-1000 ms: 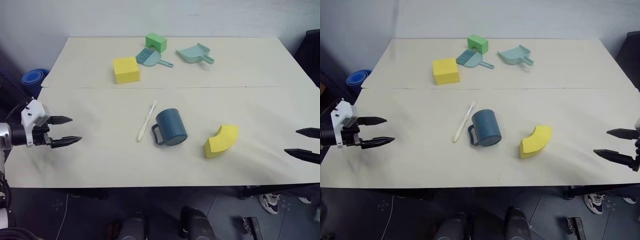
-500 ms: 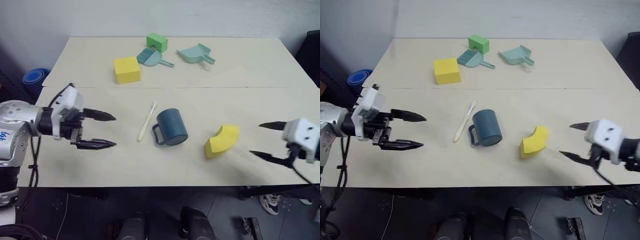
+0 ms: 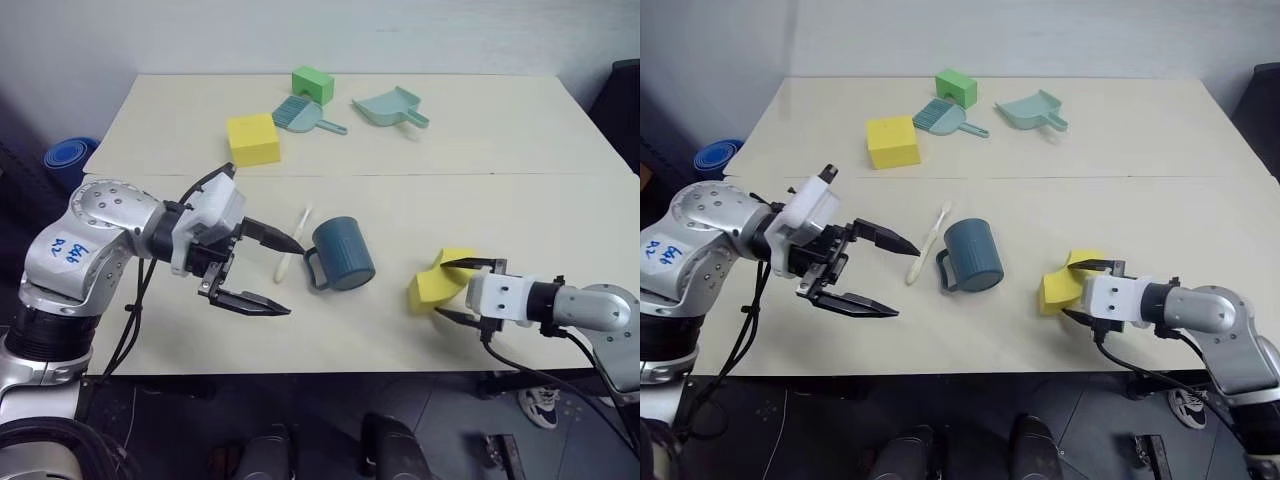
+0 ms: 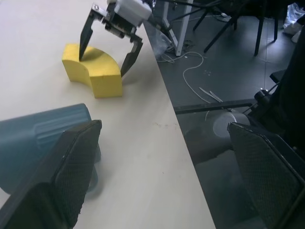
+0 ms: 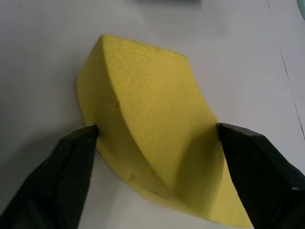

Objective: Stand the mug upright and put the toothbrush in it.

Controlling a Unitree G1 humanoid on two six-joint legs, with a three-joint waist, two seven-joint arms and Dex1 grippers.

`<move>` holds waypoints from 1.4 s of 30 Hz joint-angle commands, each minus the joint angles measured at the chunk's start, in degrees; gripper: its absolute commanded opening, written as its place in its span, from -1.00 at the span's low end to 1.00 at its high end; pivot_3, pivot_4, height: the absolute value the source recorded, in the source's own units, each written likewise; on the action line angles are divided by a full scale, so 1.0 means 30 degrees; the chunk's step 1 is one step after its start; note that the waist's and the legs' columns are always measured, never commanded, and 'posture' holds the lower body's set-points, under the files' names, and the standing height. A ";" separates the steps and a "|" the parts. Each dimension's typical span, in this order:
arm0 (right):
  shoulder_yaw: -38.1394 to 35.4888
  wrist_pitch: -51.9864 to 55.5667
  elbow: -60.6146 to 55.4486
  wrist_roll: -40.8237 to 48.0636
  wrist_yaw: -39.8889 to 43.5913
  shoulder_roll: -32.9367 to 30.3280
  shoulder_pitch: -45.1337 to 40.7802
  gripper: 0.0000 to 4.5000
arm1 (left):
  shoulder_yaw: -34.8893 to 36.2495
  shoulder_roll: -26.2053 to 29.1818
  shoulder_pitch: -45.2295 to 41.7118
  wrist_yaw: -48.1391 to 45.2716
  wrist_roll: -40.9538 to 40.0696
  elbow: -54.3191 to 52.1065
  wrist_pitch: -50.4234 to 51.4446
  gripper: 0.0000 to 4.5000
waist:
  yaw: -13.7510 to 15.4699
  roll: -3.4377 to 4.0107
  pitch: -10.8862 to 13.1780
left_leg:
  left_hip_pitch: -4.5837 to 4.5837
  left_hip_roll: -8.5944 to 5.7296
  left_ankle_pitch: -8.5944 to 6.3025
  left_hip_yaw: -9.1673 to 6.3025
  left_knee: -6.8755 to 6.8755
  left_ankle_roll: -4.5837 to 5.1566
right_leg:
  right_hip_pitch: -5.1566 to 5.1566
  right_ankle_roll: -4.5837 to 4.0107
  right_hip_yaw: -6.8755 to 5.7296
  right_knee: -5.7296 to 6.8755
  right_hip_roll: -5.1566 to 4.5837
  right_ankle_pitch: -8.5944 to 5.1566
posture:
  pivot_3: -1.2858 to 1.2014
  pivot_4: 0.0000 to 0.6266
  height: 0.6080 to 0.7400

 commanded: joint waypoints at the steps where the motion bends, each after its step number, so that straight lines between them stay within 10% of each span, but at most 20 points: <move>1: 0.0108 -0.0203 0.0282 -0.0215 -0.0049 -0.0151 0.0020 0.24 | 0.0449 0.0008 -0.0364 0.0279 -0.0224 -0.0220 0.0103 1.00 | 0.0000 -0.0001 0.0000 | 0.0002 0.0001 0.0000 -0.0001 0.0000 0.0000 | 0.0001 0.0000 0.0001 0.0000 0.0000 0.0000 | 0.03 -0.52 1.00; 20: -0.2104 0.0609 1.6705 -0.3601 -0.7072 -0.3718 -0.3528 0.05 | 0.0019 -0.1494 -0.0979 0.1289 0.0037 -0.0094 -0.0308 1.00 | 0.0023 0.0003 -0.0001 | -0.0016 0.0003 0.0006 0.0006 0.0016 0.0014 | 0.0015 -0.0002 0.0018 -0.0028 0.0007 -0.0001 | 0.03 -0.52 1.00; 25: -0.2119 0.1049 1.8635 -0.2920 -0.7245 -0.3402 -0.5287 0.67 | 0.0155 -0.1539 -0.0998 0.1452 0.0037 -0.0118 -0.0226 1.00 | -0.0084 0.0004 -0.0001 | -0.0015 0.0006 0.0005 -0.0004 0.0010 0.0013 | 0.0018 -0.0002 0.0015 -0.0030 0.0007 -0.0001 | 0.03 -0.52 1.00; 27: -0.2517 0.1665 1.7155 -0.2439 -0.6722 -0.3882 -0.5374 0.96 | 0.0445 -0.1250 -0.0731 0.1590 0.0031 -0.0153 -0.0088 1.00 | -0.0082 0.0004 -0.0001 | -0.0015 0.0007 0.0005 -0.0006 0.0012 0.0013 | 0.0018 -0.0002 0.0015 -0.0031 0.0007 -0.0001 | 0.03 -0.52 1.00; 35: -0.5642 1.3192 0.4275 0.3100 -0.2573 -0.4639 -0.4390 0.98 | 0.2387 0.0369 0.1057 0.2357 -0.0461 -0.0677 0.0527 1.00 | -0.0034 0.0187 0.0066 | -0.0020 0.0014 0.0005 0.0001 0.0004 0.0013 | -0.0028 -0.0002 0.0046 0.0002 0.0008 0.0000 | 0.03 -0.52 1.00; 42: -0.3724 2.5710 -0.5799 1.0112 -0.4670 0.0524 -0.9817 0.98 | 0.5399 0.2585 0.3849 0.2902 -0.0109 0.0454 0.0271 1.00 | -0.0032 0.0132 0.0062 | -0.0023 0.0035 -0.0004 -0.0139 0.0013 -0.0005 | -0.0048 -0.0008 0.0034 0.0024 0.0029 0.0003 | 0.03 -0.52 1.00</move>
